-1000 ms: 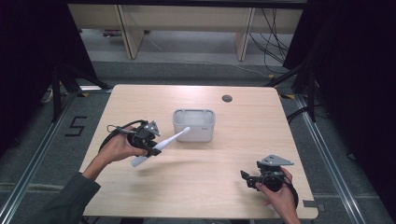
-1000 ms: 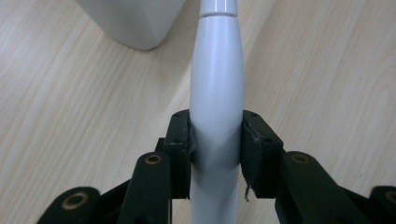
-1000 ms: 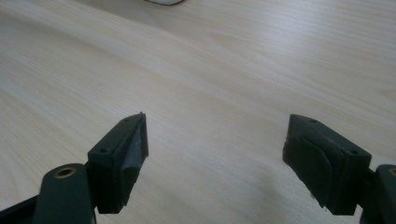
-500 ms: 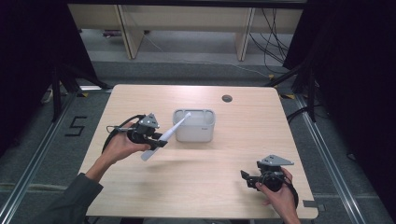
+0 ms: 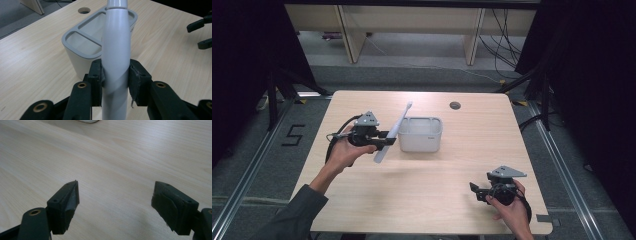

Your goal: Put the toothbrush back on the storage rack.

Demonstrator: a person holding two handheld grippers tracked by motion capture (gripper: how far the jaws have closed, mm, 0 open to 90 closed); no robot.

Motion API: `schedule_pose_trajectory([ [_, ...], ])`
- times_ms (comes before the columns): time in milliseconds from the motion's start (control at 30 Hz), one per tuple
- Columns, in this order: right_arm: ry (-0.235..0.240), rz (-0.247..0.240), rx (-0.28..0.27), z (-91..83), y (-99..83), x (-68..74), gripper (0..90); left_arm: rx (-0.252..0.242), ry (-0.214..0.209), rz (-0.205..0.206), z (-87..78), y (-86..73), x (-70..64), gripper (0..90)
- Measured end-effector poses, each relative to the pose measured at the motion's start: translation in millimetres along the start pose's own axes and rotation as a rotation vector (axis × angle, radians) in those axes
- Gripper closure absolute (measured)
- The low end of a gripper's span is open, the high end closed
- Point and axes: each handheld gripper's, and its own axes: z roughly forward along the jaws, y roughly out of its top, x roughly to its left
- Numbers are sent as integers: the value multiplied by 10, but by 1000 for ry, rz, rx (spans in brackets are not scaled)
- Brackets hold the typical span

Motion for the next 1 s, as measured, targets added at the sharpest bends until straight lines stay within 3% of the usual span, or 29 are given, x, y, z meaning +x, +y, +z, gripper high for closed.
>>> schedule_pose_trajectory([
  [133,6,43,13,-4,3,30,224,-32,20,-13,-7,43,23,663],
  [333,0,40,18,-9,4,26,224,-93,32,-38,-9,144,42,663],
  [400,-1,12,13,-8,5,2,224,-140,54,-49,-7,221,40,663],
  [467,-2,10,13,-10,5,0,224,-155,64,-52,-6,243,36,663],
  [500,7,38,18,-10,2,19,224,-168,44,-60,18,273,39,663],
  [533,10,40,15,-8,1,18,224,-166,50,-60,23,281,34,663],
  [633,-1,16,10,-12,3,-1,224,-188,74,-56,56,314,29,663],
  [700,8,43,16,-11,0,19,224,-206,67,-62,67,322,33,663],
  [933,10,43,18,-10,-1,19,224,-278,100,-81,83,441,49,663],
  [1000,-1,15,12,-10,1,-3,224,-290,114,-83,86,468,57,662],
])
